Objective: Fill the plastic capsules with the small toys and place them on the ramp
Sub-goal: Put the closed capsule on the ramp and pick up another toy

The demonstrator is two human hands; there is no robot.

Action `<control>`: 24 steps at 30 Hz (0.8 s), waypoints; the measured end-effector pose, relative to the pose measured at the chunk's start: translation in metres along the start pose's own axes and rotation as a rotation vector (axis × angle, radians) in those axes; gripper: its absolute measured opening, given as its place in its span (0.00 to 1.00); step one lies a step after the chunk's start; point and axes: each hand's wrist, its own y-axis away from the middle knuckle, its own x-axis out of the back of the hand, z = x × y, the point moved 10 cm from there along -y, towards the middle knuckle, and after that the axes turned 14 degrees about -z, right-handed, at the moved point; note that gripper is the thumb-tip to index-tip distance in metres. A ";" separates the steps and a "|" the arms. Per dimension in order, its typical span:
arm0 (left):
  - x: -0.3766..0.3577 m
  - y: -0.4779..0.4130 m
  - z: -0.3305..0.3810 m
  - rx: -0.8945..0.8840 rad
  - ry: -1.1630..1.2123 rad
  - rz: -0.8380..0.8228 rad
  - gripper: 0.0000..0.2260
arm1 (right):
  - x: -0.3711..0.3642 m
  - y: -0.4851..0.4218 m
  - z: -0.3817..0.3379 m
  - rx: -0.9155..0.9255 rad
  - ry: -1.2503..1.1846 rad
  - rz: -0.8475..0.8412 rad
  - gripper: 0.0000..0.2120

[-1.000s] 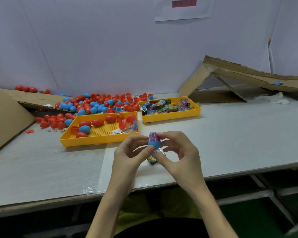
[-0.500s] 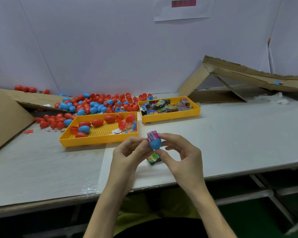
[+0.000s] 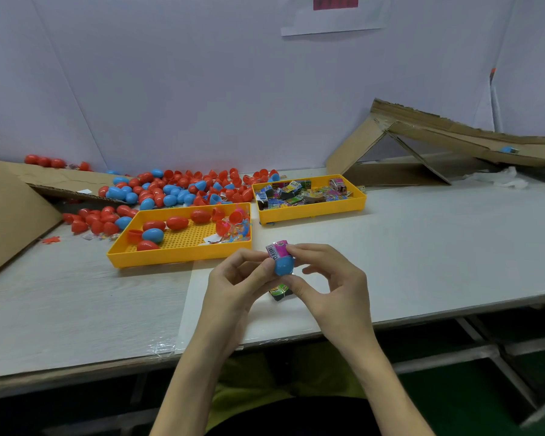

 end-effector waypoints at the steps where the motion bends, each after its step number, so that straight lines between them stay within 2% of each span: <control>1: 0.000 0.000 0.000 0.002 0.005 -0.003 0.15 | 0.001 0.000 0.000 0.002 -0.001 0.007 0.19; 9: -0.002 -0.001 -0.001 0.017 0.008 -0.028 0.15 | 0.002 0.001 -0.002 0.011 0.048 0.024 0.17; 14: -0.002 -0.001 -0.004 0.044 0.054 -0.034 0.16 | 0.001 0.000 -0.001 -0.009 0.074 0.020 0.22; 20: -0.004 -0.002 -0.005 0.030 0.074 -0.061 0.15 | 0.000 0.001 -0.006 0.016 0.101 0.020 0.16; 24: -0.005 -0.002 -0.005 0.023 0.056 -0.084 0.20 | 0.002 0.003 -0.004 0.009 0.094 0.031 0.14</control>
